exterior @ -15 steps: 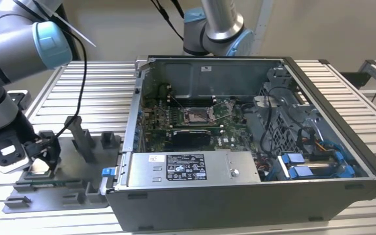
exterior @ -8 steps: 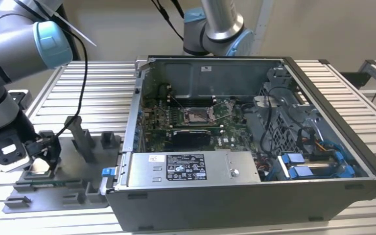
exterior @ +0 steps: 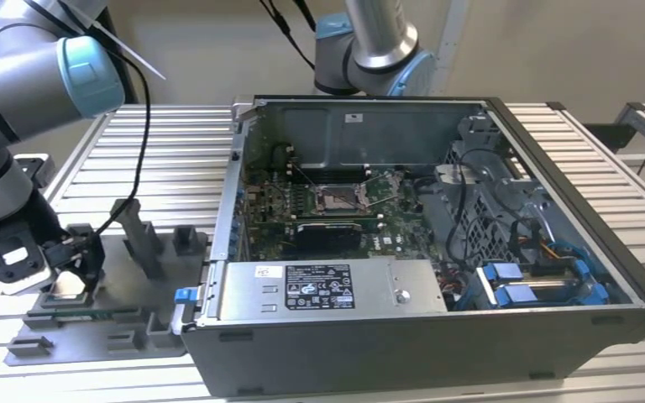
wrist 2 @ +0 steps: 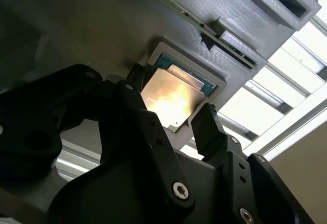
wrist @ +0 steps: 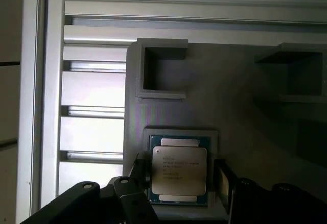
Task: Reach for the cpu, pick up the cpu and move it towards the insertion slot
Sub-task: 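Pick up the cpu and move it towards the insertion slot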
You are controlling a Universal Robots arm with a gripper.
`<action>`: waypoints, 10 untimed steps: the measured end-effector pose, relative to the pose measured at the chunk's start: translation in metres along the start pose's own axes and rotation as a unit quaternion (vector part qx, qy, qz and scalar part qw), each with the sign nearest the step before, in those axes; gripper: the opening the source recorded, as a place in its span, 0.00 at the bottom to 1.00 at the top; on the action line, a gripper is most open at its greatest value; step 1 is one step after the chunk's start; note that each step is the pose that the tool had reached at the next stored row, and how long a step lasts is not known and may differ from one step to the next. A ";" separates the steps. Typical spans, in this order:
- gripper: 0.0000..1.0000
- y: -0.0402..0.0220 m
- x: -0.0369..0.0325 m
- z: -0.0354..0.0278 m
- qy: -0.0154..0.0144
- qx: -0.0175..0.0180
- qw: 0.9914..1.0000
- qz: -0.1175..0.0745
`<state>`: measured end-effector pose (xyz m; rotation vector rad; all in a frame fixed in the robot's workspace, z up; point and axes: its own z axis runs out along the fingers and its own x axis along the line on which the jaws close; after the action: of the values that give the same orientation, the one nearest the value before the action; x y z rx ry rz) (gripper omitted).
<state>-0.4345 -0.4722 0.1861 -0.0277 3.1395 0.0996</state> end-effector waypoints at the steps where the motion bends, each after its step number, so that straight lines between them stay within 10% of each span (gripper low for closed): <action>1: 1.00 0.0000 0.0000 0.0000 0.000 0.000 1.000 0.000; 4: 1.00 0.0000 0.0000 0.0000 0.000 0.000 1.000 0.000; 5: 0.00 0.0000 0.0000 0.0000 0.000 0.000 1.000 0.000; 10: 0.00 -0.0001 0.0000 0.0000 0.000 0.000 1.000 0.000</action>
<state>-0.4345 -0.4723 0.1861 -0.0278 3.1395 0.1004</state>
